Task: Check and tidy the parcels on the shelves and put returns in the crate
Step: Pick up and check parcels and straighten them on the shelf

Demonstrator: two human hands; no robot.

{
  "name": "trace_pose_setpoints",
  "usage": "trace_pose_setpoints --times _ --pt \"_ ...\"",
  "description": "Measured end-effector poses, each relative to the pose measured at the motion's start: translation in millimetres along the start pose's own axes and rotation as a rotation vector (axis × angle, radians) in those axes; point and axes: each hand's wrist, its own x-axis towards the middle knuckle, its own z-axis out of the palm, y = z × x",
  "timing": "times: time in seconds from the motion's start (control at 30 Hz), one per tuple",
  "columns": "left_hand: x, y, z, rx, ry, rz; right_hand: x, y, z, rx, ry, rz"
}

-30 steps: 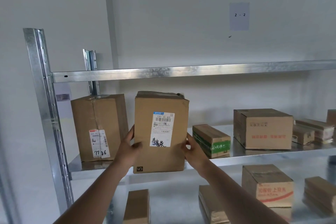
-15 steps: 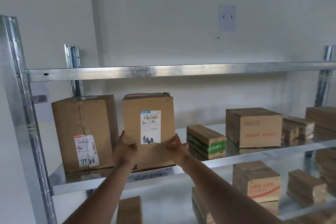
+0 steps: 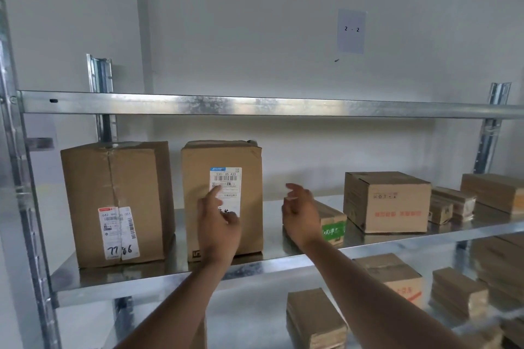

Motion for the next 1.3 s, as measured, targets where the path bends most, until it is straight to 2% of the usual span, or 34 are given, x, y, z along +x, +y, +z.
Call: trace_pose_setpoints --times 0.07,0.13,0.23,0.33,0.43,0.63,0.73,0.9,1.07,1.3 --pt "-7 15 19 -0.037 -0.106 0.078 12 15 -23 -0.058 0.14 -0.024" --pt "-15 31 40 -0.11 -0.281 0.07 22 37 -40 -0.125 0.201 0.008" --pt "-28 47 74 -0.204 -0.533 -0.145 31 73 -63 -0.265 0.117 0.134" --pt "-39 63 104 -0.273 -0.655 -0.401 39 111 -78 -0.199 -0.044 0.315" --pt "-45 86 130 -0.362 -0.61 -0.57 55 151 -86 0.047 -0.219 0.456" --pt "-71 117 183 -0.492 -0.455 -0.766 69 176 -124 0.386 -0.498 0.578" --pt "-76 129 195 -0.562 -0.332 -0.797 73 176 -133 0.489 -0.546 0.513" --pt "-64 146 204 -0.547 -0.199 -0.704 80 172 -146 0.723 -0.501 0.364" --pt "-55 158 205 -0.537 -0.162 -0.631 88 162 -152 0.735 -0.48 0.315" --pt "-45 155 195 -0.613 -0.176 -0.632 98 147 -150 0.644 -0.413 0.285"
